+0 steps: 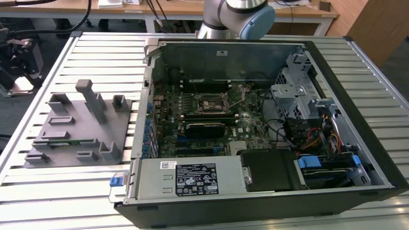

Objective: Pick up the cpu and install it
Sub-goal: 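Pick up the cpu and move it towards the insertion slot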

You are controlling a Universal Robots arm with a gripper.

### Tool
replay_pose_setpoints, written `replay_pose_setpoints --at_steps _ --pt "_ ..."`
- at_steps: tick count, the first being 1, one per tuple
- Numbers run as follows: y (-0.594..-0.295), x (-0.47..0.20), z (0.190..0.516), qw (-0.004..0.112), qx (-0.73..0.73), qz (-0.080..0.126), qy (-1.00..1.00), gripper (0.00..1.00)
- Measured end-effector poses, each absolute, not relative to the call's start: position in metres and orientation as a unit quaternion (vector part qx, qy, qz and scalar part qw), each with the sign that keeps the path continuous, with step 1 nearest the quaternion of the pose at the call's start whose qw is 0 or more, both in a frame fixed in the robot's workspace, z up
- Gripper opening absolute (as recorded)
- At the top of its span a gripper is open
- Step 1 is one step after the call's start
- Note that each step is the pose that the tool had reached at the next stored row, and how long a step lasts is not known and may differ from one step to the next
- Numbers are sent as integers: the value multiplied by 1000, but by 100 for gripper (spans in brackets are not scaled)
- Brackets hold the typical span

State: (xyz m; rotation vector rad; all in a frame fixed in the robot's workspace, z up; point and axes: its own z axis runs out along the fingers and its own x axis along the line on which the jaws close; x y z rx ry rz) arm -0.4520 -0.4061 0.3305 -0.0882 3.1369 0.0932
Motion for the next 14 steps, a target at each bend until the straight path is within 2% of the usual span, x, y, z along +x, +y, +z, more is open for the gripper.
replay_pose_setpoints --at_steps 14 --pt "-405 -452 357 3 -28 30 999 55"
